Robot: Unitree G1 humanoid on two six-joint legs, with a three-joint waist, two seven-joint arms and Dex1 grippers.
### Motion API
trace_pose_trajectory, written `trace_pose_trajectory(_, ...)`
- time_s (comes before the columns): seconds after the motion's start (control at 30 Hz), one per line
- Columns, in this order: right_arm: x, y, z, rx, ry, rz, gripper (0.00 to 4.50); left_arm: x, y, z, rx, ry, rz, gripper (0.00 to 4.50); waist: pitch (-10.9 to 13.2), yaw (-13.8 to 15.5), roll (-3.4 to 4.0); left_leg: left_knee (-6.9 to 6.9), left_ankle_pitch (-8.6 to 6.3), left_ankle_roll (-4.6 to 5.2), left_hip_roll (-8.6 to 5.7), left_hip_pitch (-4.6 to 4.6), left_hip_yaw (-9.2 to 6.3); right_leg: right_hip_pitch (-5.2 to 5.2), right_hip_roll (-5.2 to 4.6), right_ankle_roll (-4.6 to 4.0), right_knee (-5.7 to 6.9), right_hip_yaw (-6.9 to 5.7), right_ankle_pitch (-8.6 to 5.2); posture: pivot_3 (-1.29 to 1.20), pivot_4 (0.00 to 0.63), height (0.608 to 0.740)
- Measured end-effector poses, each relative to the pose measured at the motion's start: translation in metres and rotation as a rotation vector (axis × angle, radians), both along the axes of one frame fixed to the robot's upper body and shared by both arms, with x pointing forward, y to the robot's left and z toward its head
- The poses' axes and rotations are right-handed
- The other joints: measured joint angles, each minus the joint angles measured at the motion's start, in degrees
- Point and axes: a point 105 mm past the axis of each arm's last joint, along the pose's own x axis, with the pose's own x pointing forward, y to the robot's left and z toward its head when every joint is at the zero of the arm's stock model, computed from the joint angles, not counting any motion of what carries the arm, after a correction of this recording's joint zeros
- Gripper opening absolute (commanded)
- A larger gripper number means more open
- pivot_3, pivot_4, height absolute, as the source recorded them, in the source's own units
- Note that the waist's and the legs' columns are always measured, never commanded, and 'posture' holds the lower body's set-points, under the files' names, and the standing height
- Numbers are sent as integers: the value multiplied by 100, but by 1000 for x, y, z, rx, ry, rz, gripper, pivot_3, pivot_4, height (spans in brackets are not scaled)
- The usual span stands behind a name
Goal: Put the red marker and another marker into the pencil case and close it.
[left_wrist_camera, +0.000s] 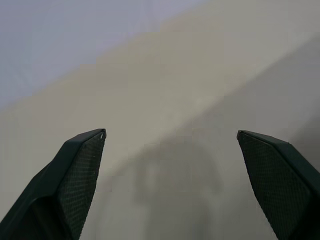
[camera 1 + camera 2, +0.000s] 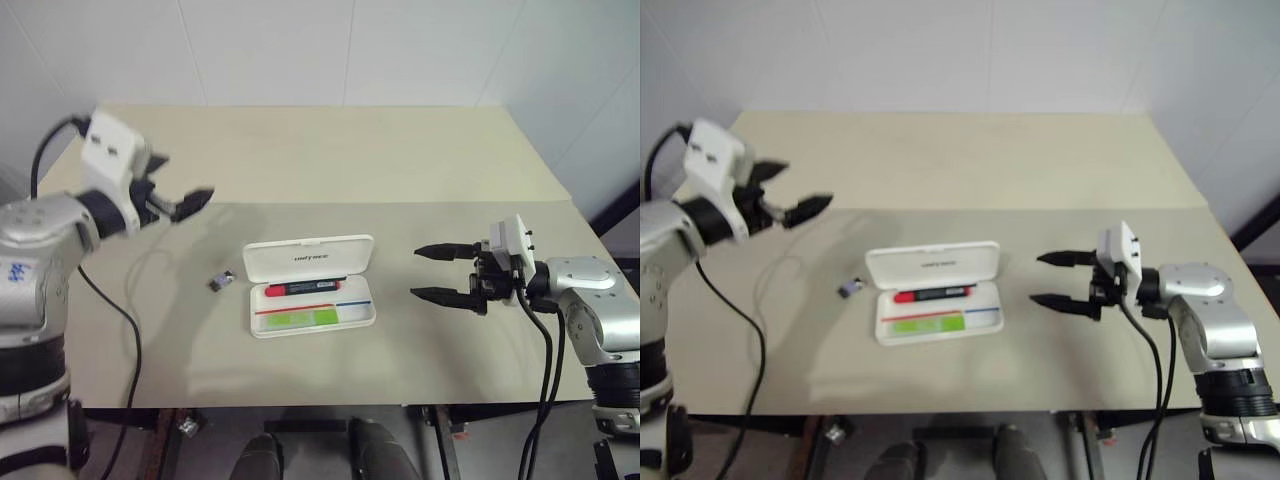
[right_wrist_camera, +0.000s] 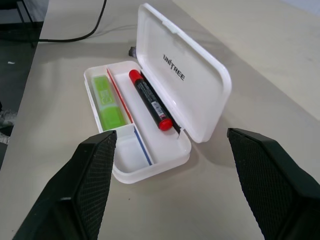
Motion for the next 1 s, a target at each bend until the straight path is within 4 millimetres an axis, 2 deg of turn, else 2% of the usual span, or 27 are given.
trace_pose_trajectory(0.03, 0, 0, 0, -2, 1, -1, 4500, -2, 1, -20, 0, 65, 8, 4461, 1, 2, -1, 0, 0, 0, 0, -1, 0, 0, 0, 0, 0, 0, 0, 0, 150, 740)
trace_pose_trajectory(0.1, 1, 0, 0, -2, 0, 0, 4500, -7, -3, -44, -9, 135, 8, 4461, 2, 6, -4, 2, 0, 0, 1, -4, -1, -2, 0, 0, -2, -1, 1, 0, 150, 740)
trace_pose_trajectory(0.2, 1, 1, 0, -2, -1, 1, 4500, -13, -7, -60, -17, 178, -6, 4461, 2, 16, -4, 2, 0, 0, 0, -3, -1, -1, 0, 0, -3, -2, 1, 0, 150, 740)
trace_pose_trajectory(0.37, 1, 1, -1, -4, 0, 1, 4500, -18, -12, -70, -44, 190, -69, 4461, 2, 15, -3, 3, 0, 0, 0, -2, -1, 0, 0, -1, -4, -2, 1, 0, 150, 740)
trace_pose_trajectory(0.6, 0, 2, -1, -3, 8, 12, 4500, -16, -3, -86, -79, 256, -147, 4461, 2, -2, -3, -3, 0, 0, 1, -1, 0, -1, 1, -5, -9, -3, -1, 0, 150, 740)
trace_pose_trajectory(0.77, -8, -4, -3, 9, 49, 37, 4500, -12, 9, -99, -69, 307, -168, 4461, 2, 11, -2, -4, -1, 1, 0, -3, 0, 0, -2, -4, -15, -3, 0, 0, 150, 740)
trace_pose_trajectory(1.0, -7, -5, -1, 8, 42, 26, 4500, 0, 8, -105, -65, 322, -211, 4461, 2, 13, -2, -3, -1, 0, 0, -3, 0, 0, -2, -2, -14, -4, 1, 0, 150, 740)
